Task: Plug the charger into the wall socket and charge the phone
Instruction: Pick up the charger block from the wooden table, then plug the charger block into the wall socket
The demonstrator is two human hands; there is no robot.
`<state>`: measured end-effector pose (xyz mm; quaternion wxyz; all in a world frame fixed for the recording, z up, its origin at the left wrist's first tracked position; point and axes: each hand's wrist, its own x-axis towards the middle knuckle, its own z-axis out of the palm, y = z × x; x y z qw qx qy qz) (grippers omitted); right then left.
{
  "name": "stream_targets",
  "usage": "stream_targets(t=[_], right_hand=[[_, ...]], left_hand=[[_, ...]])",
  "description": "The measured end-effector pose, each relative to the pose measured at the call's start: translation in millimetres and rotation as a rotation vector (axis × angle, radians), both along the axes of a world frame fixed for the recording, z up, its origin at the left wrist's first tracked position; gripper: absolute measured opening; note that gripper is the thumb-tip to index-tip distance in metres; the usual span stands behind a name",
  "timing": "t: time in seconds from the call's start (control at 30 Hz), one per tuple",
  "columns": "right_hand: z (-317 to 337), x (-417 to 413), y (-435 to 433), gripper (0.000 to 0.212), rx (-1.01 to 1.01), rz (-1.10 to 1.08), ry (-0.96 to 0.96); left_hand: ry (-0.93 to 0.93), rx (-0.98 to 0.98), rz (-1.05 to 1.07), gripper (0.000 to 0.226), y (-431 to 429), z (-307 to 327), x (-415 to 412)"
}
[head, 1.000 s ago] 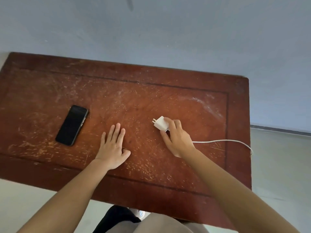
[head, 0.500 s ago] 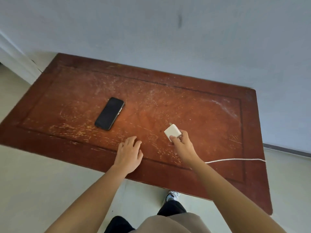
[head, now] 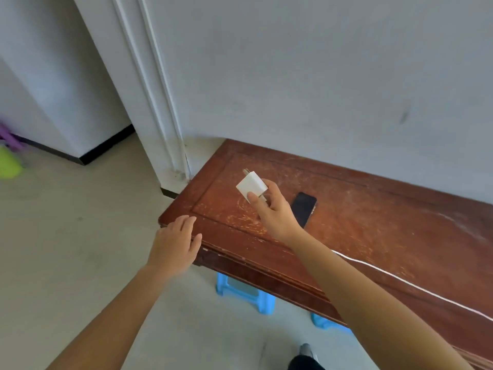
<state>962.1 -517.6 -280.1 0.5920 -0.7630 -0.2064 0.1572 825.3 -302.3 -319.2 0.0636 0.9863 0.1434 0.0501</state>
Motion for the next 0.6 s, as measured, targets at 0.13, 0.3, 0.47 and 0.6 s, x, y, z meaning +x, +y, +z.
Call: stream_targets(t=[0.13,0.3,0.47,0.6], right_hand=[[17.0,-11.3,98.4,0.049,0.053,0.093,-0.060],[-13.6,-2.7,209.1,0.041,0.105,0.080,0.126],[-51.7,24.6,320.5,0.029,0.133,0.011,0.255],[-44.0,45.8,407.2,0.034,0.161,-0.008,0.341]], left_hand=[[-0.049,-0.015,0.097,0.049,78.7,18.2,-13.9],[-0.008,-0.009,0.121,0.064,170.1,2.2,-9.0],[0.103,0.018,0.073,0.066,271.2,-8.9,24.7],[0.159,0.040,0.041,0.064,357.7,2.6,49.0]])
